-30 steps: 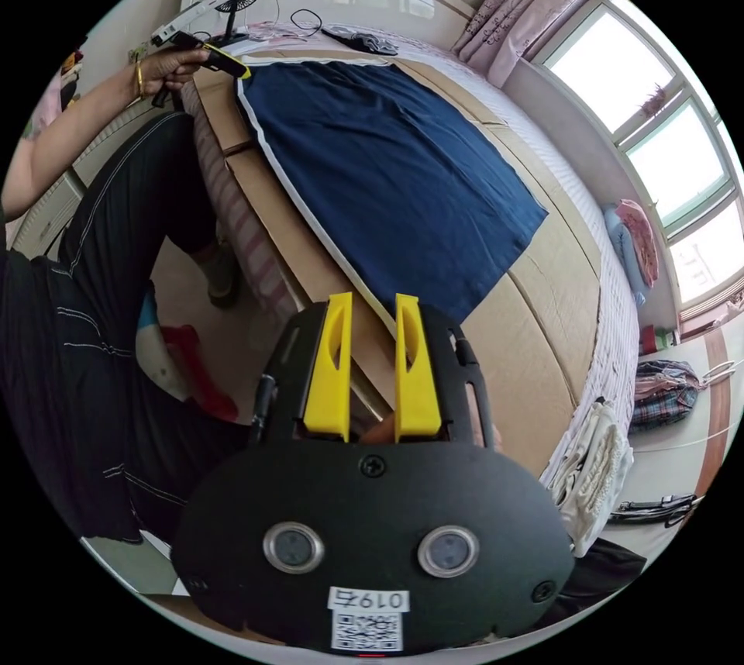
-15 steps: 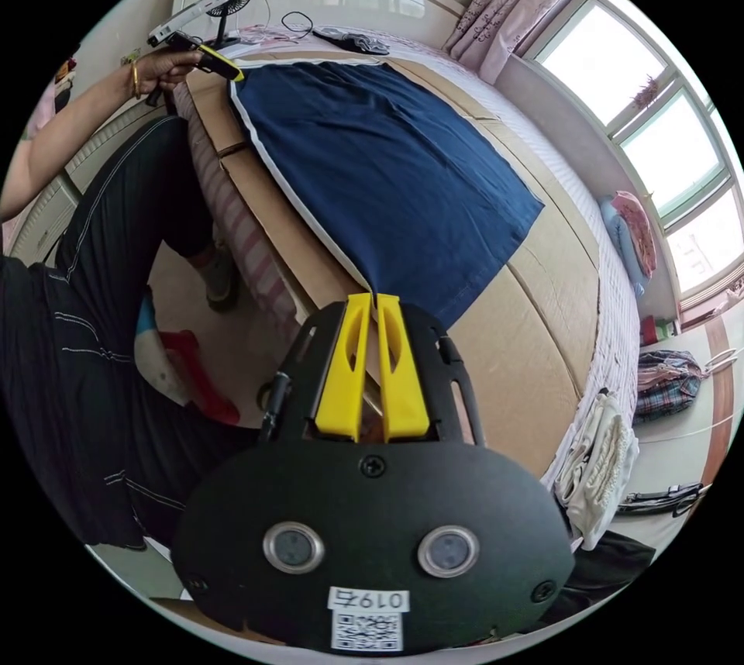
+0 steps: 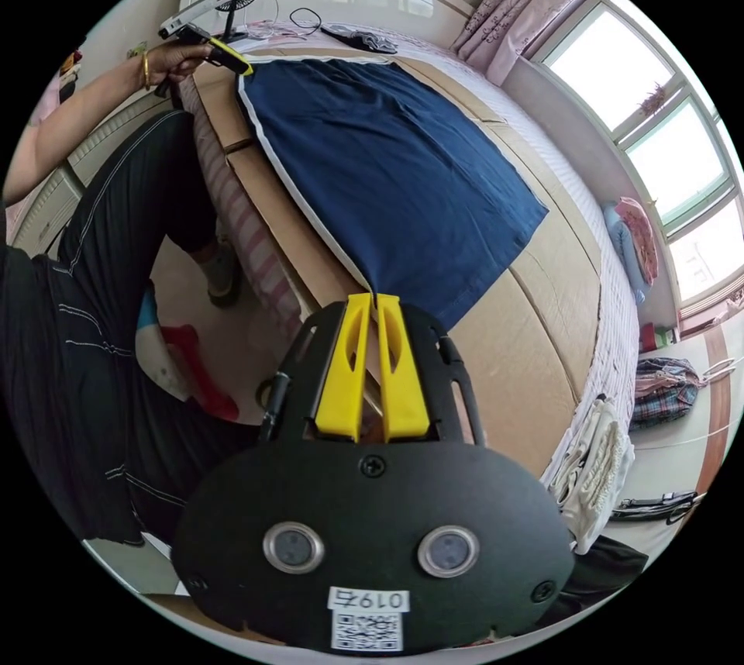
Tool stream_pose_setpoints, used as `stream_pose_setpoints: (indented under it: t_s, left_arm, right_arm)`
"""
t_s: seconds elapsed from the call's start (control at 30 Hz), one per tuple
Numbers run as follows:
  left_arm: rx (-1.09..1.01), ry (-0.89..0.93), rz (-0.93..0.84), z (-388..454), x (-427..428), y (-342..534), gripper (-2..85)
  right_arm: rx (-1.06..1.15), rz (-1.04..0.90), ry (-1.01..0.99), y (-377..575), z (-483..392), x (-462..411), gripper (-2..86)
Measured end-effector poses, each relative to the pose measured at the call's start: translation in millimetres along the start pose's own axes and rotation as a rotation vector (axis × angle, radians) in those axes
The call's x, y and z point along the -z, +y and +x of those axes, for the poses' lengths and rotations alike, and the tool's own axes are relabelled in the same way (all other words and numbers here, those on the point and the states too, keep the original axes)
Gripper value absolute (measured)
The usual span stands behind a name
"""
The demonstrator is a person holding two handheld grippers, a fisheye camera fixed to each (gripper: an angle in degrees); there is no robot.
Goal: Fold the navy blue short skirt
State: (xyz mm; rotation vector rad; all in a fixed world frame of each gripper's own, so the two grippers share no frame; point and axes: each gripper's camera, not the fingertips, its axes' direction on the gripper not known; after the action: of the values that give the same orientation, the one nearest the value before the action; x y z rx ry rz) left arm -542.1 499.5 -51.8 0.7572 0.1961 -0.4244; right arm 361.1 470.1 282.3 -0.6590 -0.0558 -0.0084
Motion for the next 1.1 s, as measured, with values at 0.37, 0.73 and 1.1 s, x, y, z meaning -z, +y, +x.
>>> stream_pose_setpoints:
  t_s: [0.37,0.73,1.1]
  left_arm:
    - [-0.423,0.336,0.446,177,232,-21,4.2]
    - [-1.057,0.171,0.529,461,336,-67,7.2]
    - [-1.130,-0.032,0.447,513,389,-120,3.1]
  right_arm:
    - [-0.372,0.175,-0.008,78,55,39,3.0]
    - [-0.738,0.279,0.004,172,102,77,-0.6]
    - [-0.703,0.282,-0.122,173,99,64,1.3]
